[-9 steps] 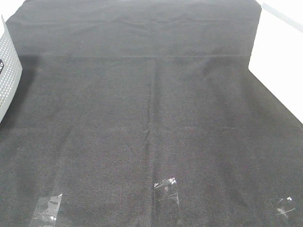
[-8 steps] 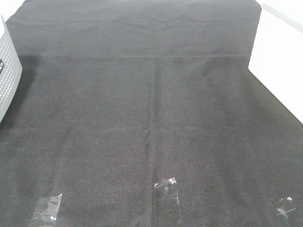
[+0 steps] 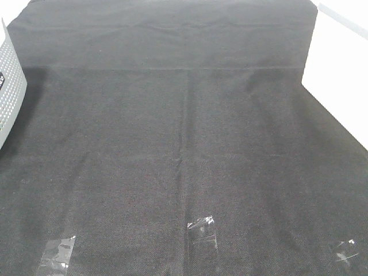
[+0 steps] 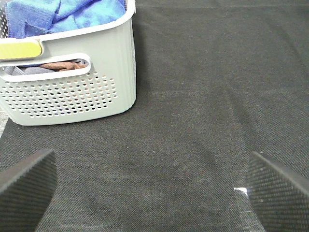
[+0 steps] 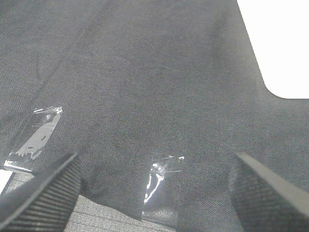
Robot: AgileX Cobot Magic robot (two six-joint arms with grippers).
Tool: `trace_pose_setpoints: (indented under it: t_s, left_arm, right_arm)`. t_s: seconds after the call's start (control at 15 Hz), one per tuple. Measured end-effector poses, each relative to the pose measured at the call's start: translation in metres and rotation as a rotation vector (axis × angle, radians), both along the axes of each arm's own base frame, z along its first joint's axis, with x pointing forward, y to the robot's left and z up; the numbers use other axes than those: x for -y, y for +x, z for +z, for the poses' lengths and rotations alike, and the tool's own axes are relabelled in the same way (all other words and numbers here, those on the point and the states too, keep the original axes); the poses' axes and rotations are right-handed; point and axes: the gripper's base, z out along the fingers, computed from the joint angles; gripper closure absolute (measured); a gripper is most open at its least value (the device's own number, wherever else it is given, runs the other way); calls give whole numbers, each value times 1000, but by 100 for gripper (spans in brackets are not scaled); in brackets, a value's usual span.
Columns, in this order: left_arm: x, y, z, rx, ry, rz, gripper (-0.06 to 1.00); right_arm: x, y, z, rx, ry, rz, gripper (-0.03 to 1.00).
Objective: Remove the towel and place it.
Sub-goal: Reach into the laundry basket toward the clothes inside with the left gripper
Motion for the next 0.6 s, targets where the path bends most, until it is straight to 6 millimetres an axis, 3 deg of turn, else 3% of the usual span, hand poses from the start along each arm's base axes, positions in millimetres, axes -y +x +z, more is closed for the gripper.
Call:
trace_pose_setpoints:
  t_s: [0.6]
  left_arm:
    - [0,0,0,0,0,0,-5]
  right_arm:
    - [0,0,0,0,0,0,18]
